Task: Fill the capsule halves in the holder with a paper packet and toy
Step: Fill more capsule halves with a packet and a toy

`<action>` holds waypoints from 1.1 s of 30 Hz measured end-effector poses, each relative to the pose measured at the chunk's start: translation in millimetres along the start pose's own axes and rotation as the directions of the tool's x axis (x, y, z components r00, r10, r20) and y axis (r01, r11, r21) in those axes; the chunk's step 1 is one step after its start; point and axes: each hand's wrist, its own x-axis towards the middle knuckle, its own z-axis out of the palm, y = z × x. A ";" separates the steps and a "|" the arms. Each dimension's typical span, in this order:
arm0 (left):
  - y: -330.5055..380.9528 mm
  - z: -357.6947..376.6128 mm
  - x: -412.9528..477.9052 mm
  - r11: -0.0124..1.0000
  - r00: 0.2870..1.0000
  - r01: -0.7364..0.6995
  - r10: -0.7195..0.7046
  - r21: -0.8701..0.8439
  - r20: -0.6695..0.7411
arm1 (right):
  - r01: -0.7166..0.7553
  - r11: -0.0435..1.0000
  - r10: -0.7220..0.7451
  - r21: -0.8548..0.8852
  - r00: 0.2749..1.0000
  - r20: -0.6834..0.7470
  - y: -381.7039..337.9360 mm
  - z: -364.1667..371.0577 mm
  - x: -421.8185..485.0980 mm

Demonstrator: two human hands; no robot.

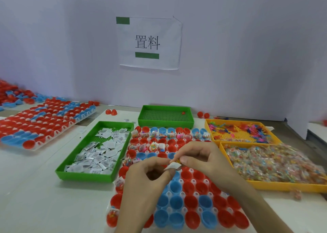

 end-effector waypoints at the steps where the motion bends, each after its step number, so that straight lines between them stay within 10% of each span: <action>1: 0.7 0.2 0.0 1.000 1.000 -0.008 0.008 0.011 -0.009 | 0.002 1.000 -0.002 0.006 1.000 0.002 -0.3 -1.9 0.0; 7: 1.3 2.0 -2.5 1.000 0.998 -0.007 0.006 -0.014 -0.067 | -0.010 0.993 0.016 -0.117 0.999 0.046 -4.5 -18.8 -1.1; 10: 2.3 -2.3 -3.1 0.999 0.995 -0.015 0.010 -0.048 -0.104 | -0.126 0.928 0.048 -0.351 0.973 -0.224 5.3 -43.7 1.5; 17: 7.5 -14.8 -4.0 0.990 0.977 -0.096 0.074 -0.103 -0.201 | -0.688 0.412 0.368 -0.598 0.725 -0.582 58.8 -104.8 -14.4; 33: 12.2 -4.7 -8.8 0.990 0.986 -0.113 0.102 -0.079 -0.133 | -0.360 0.749 -0.147 -0.557 0.730 -0.668 40.6 -85.7 -11.4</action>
